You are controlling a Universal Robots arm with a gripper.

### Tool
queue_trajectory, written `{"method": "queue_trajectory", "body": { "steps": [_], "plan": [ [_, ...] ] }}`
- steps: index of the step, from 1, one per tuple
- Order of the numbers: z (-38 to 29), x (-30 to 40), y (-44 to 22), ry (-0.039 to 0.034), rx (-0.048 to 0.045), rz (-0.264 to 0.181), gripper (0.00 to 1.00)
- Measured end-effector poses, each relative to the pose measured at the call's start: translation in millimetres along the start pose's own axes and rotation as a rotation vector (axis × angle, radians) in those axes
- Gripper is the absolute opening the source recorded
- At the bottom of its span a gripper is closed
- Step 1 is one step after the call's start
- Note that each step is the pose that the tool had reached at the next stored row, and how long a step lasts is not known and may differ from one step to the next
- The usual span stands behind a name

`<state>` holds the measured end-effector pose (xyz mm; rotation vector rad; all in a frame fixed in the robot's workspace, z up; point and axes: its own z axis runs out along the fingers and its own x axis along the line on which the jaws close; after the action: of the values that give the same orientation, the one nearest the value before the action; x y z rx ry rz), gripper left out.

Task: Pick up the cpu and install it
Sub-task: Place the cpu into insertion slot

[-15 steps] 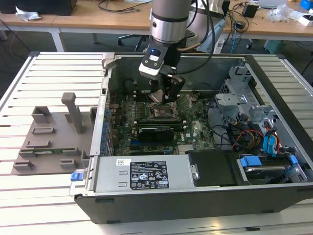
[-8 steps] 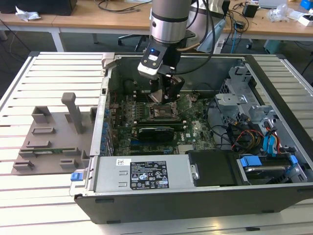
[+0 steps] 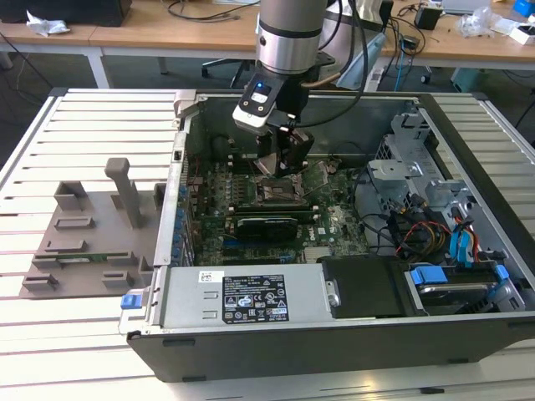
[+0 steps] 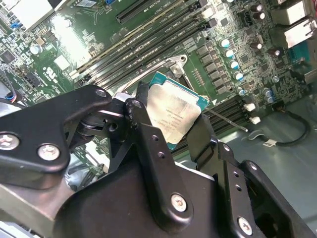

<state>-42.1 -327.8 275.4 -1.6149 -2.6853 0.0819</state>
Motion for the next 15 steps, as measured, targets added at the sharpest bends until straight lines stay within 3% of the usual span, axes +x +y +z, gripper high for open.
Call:
{"method": "queue_trajectory", "body": {
  "steps": [15],
  "plan": [
    [0.0, 0.0, 0.0, 0.0043, 0.0018, 0.088, 0.55]
  ]
}}
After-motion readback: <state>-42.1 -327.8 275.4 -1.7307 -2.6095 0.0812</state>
